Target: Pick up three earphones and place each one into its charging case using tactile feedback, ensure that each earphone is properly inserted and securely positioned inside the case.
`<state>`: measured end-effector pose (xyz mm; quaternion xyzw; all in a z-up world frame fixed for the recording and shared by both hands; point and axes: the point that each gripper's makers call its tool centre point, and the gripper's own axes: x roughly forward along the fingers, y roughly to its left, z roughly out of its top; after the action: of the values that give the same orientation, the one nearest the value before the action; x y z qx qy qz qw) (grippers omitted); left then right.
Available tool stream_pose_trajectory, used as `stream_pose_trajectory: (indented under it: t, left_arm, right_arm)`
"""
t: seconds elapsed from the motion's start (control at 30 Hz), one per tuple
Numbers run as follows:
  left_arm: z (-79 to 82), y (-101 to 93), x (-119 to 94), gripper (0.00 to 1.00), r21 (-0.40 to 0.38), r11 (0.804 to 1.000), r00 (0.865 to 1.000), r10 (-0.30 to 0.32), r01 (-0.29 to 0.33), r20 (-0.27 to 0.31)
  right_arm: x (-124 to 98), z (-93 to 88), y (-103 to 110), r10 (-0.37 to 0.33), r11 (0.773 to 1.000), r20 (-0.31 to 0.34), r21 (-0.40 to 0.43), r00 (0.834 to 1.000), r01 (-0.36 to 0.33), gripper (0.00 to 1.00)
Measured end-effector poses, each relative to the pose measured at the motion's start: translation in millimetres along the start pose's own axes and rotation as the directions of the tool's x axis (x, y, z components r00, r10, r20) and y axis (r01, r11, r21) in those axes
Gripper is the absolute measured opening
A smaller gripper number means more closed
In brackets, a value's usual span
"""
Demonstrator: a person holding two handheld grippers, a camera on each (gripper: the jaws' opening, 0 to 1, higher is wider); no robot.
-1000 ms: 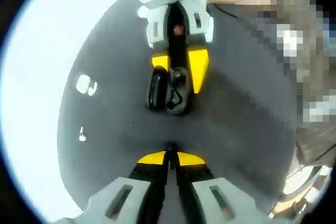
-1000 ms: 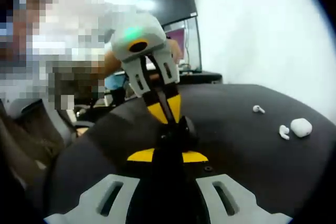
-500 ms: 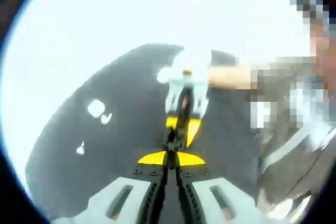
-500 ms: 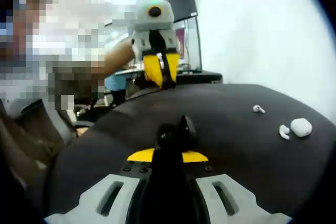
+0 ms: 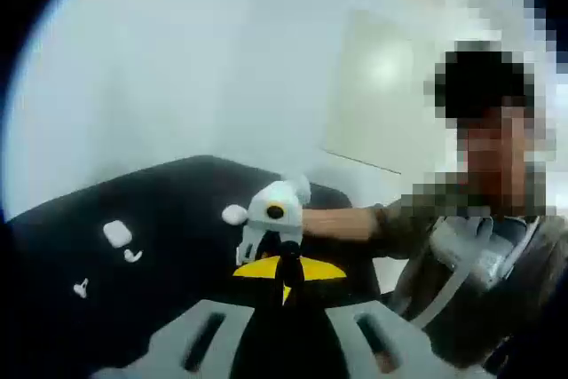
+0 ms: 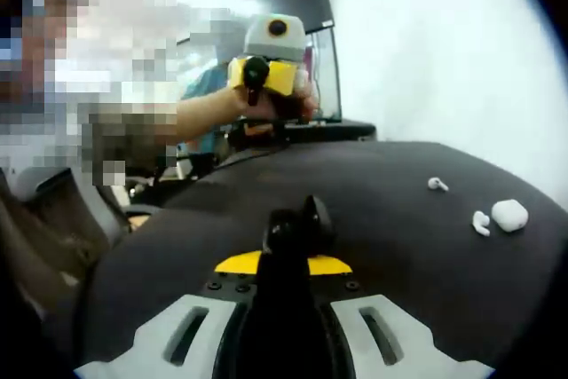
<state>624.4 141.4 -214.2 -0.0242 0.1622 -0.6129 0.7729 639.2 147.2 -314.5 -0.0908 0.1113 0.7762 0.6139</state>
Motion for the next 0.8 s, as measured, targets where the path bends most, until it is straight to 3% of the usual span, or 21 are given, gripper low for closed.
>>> stream_pose_trajectory:
  t: [0.17, 0.27, 0.37, 0.8]
  left_arm:
    - [-18.9, 8.7, 9, 0.04, -0.023, 0.999, 0.999, -0.035, 0.034, -0.016]
    - [-21.9, 11.2, 12, 0.04, -0.019, 0.998, 0.999, -0.052, 0.052, -0.004]
    - [-27.3, 21.2, 12, 0.04, -0.023, 0.999, 0.999, -0.029, 0.029, -0.018]
    - [-43.7, 26.0, 15, 0.04, -0.002, 0.999, 0.998, -0.054, 0.054, -0.039]
  right_arm:
    - [0, -0.1, 0, -0.001, 1.000, -0.001, -0.002, 1.000, 0.001, 0.18]
    - [0, -0.2, 0, 0.000, 1.000, -0.002, -0.002, 1.000, 0.000, 0.18]
    - [0, -0.2, 1, 0.002, 1.000, -0.003, -0.003, 1.000, -0.002, 0.18]
    - [1, -0.6, 1, 0.001, 1.000, -0.006, -0.005, 1.000, -0.001, 0.18]
